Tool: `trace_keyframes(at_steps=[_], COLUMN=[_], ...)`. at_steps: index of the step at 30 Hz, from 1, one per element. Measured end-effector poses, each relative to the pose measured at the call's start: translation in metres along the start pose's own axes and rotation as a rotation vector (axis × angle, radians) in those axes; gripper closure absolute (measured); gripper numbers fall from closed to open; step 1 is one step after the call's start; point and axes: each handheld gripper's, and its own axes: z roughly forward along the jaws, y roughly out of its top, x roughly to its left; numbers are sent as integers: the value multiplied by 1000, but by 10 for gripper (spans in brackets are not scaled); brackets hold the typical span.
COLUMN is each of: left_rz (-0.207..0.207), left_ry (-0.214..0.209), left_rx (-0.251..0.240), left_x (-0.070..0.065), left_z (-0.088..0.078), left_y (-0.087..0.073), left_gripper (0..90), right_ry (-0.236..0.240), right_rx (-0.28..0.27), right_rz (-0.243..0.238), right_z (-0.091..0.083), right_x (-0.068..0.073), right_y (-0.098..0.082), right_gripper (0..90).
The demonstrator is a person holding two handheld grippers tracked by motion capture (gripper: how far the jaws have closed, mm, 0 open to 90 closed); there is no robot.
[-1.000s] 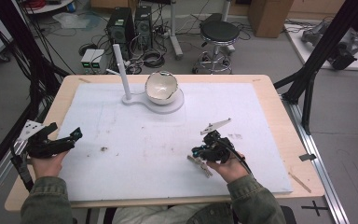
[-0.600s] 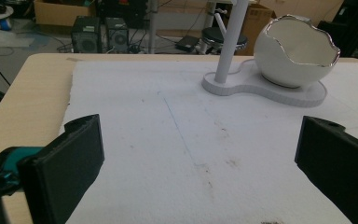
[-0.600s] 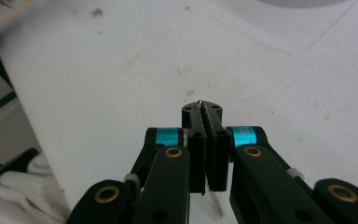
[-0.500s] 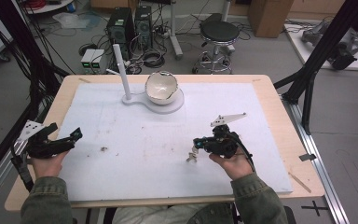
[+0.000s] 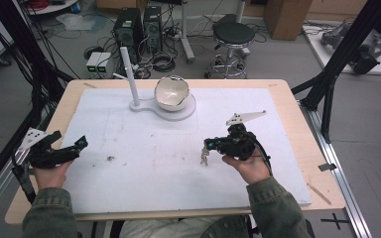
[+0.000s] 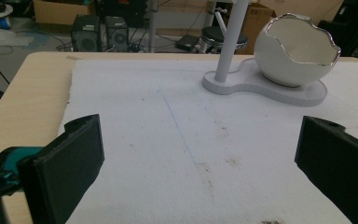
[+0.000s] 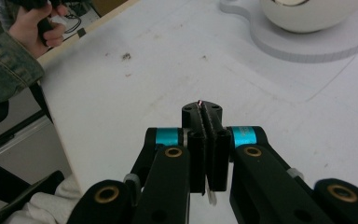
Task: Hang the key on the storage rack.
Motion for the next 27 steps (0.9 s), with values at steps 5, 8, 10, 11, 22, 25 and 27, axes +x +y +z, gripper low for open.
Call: trace_keyframes(at_steps=[5, 8, 10, 11, 22, 25, 27], left_rz=[-2, -3, -5, -6, -11, -12, -13], left_ry=[-2, -3, -4, -4, -3, -2, -3], left_rx=[0, 0, -1, -1, -5, -4, -5], left_x=[0, 0, 0, 1, 1, 1, 2], left_z=[0, 0, 0, 0, 0, 0, 0], left_y=[0, 0, 0, 0, -1, -1, -1], left_gripper=[17, 17, 17, 17, 17, 17, 17], right_ry=[13, 24, 30, 34, 82, 85, 91], right_rx=[-5, -4, -5, -4, -41, -41, -40], right_rz=[-13, -26, -36, -38, -46, -51, -46], right_z=[0, 2, 3, 4, 10, 13, 16], right_x=[2, 3, 4, 4, 7, 6, 6], right_y=[16, 27, 34, 38, 74, 81, 87], right_gripper=[891, 891, 891, 891, 891, 891, 891])
